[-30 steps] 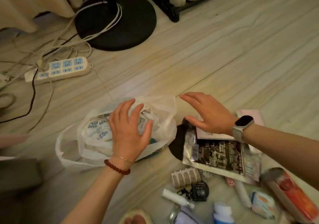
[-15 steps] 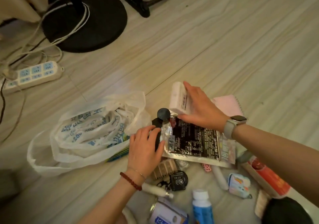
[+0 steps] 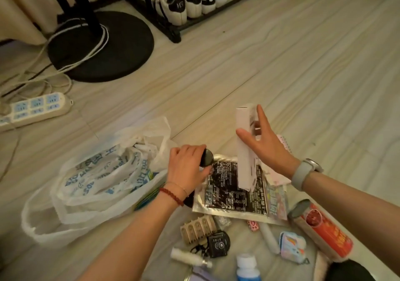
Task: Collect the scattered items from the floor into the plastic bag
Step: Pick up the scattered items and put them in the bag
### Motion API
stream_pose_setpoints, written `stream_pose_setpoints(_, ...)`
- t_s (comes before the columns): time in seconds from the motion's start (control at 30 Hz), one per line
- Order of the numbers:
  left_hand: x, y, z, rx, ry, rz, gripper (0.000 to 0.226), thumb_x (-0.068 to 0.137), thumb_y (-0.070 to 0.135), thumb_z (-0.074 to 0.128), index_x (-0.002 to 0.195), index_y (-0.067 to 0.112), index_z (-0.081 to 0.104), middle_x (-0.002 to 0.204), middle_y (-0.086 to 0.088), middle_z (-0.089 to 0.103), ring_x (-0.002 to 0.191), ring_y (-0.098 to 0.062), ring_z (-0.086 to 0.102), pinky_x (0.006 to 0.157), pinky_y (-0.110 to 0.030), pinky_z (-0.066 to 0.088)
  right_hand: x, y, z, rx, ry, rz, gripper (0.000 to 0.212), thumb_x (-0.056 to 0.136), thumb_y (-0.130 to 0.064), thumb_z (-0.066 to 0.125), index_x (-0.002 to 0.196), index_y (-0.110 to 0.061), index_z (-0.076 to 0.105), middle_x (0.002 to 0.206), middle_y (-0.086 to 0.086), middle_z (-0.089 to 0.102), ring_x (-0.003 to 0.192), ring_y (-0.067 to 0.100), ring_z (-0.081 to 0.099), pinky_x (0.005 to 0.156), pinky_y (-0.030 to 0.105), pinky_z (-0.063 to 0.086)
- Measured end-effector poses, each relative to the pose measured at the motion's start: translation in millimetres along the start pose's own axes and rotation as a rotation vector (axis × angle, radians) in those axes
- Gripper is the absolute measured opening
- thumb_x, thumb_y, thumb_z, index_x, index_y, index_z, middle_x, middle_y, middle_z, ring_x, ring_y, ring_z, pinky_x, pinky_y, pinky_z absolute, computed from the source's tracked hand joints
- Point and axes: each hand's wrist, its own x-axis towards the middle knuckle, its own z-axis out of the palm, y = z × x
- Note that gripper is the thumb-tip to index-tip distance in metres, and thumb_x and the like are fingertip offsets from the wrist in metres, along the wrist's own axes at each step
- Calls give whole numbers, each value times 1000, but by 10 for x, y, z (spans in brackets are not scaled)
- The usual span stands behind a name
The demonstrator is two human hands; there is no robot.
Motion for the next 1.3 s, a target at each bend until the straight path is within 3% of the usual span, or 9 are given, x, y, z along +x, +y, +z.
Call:
stream_pose_setpoints(0.1,-361,-156,-319,-179,295,-46,58,78,49,48,126,17,49,116,-4,62,108,-23,55,91,-30,31,32,-175,69,98,31,-25,102,65,-66,49,145,-32,-5,141,7,38,123,22,45,100,47,45)
stream_pose_setpoints(0.17,-575,-470,-458,-224,413,-95,58,76,45,49,125,13,51,109,-10,62,101,-27,57,90,-36,41,76,-412,219,228,27,-99,95,74,-51,55,145,-30,-4,133,5,40,116,19,47,93,29,50)
stream_pose_setpoints(0.23,-731,-800,-556,-256,429,-220,58,77,41,54,126,11,50,108,-15,61,100,-31,56,89,-44,46,127,-681,429,363,-20,-168,92,82,-29,60,144,-30,-8,129,3,38,114,19,49,87,20,51)
stream_pose_setpoints(0.37,-938,-1273,-516,-262,281,-567,69,75,35,71,134,14,42,121,-14,60,114,-34,49,96,-45,37,191,-1141,953,458,-169,-273,101,81,-19,66,142,-35,-12,126,-15,30,116,10,47,99,31,45)
stream_pose_setpoints(0.6,-1080,-1525,-139,-159,85,-737,75,75,41,68,138,22,33,133,-8,51,125,-29,35,97,-40,30,231,-1213,1670,-32,-409,-471,110,77,-27,70,132,-44,-23,146,3,20,130,20,37,105,37,40)
stream_pose_setpoints(0.83,-1225,-1812,-153,61,405,-731,51,87,35,49,135,18,40,146,-14,34,134,-32,24,102,-48,20,253,-1054,2029,-720,-521,-859,97,81,-35,63,145,-23,-9,146,13,25,129,28,34,100,42,41)
stream_pose_setpoints(0.97,-1106,-2070,-237,-516,192,-923,62,94,35,43,146,19,12,139,-18,45,124,-34,44,101,-41,34,296,-877,2225,-849,-587,-762,72,90,-25,53,146,-19,9,155,11,12,142,27,12,112,43,27)
stream_pose_setpoints(1.17,-1069,-1761,-245,-619,299,-877,49,90,26,53,137,20,39,107,-16,60,96,-28,57,96,-37,45,352,-677,2271,-933,-510,-839,45,91,-9,32,136,-10,38,135,17,44,126,35,36,102,47,31)
stream_pose_setpoints(1.3,-1043,-1764,-202,-580,376,-891,31,91,26,52,118,14,60,117,-12,64,106,-26,58,93,-32,44,407,-645,2208,-966,-366,-741,46,91,-6,36,136,-15,34,137,15,43,123,34,38,98,45,32)
